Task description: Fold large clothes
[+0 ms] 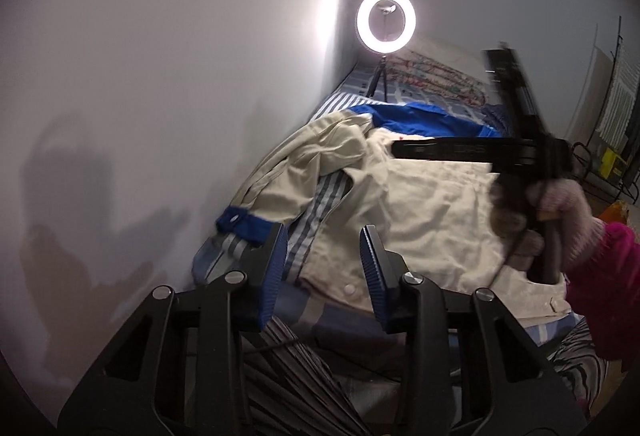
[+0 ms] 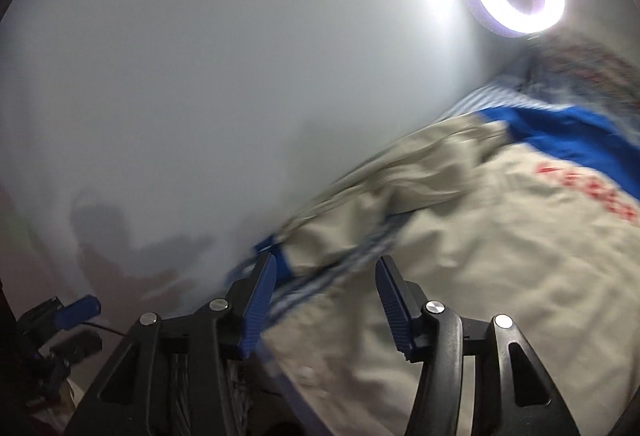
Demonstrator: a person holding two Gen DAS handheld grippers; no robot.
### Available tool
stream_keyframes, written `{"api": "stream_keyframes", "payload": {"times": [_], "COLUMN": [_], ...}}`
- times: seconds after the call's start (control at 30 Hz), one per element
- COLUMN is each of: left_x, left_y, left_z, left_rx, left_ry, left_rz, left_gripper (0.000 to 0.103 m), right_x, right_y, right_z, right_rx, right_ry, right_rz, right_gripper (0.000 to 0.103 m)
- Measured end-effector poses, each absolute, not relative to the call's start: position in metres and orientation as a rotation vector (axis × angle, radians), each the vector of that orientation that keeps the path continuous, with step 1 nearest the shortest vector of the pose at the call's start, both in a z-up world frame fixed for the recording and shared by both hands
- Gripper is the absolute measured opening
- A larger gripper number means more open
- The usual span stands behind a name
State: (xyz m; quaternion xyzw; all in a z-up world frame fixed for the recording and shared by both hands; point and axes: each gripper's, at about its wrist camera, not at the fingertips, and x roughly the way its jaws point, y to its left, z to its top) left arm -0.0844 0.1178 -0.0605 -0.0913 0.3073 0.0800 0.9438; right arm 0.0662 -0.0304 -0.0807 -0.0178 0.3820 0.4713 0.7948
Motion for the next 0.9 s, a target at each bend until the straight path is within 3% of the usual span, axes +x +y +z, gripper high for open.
{"api": "stream_keyframes", "payload": {"times": [0.27,0.33,0.37,0.6,0.77,0.9], "left_x": [-0.09,-0.09,-0.09,-0.09,-0.087,-0.083], "left_y": [0.14,0.146,0.148,0.168,0.18,0.185], "left_z": [-0.072,-0.075,-0.077,-0.086,-0.091,-0.095], "left_rx": [-0.222,-0.229,-0.232,-0.275,-0.285,-0.285], "left_ry": [0.65,0.658,0.661,0.668,0.672,0.679], "left_rz": [0.211,0.217,0.22,0.243,0.264,0.273], "left_gripper": [0.034,0.034,0.034,0.033,0.033,0.033], "right_x": [0.101,0.111,0.116,0.139,0.145,0.146], "right_y": [0.056,0.074,0.082,0.13,0.151,0.157], "right_z": [-0.136,-0.148,-0.154,-0.199,-0.221,-0.229], "right_rx": [0.051,0.108,0.136,0.241,0.219,0.231], "right_ry": [1.018,1.082,1.11,1.25,1.291,1.295], "right_rz": [1.111,1.134,1.138,1.116,1.059,1.046], "right_gripper": [0.054,0.04,0.038,0.028,0.027,0.001]}}
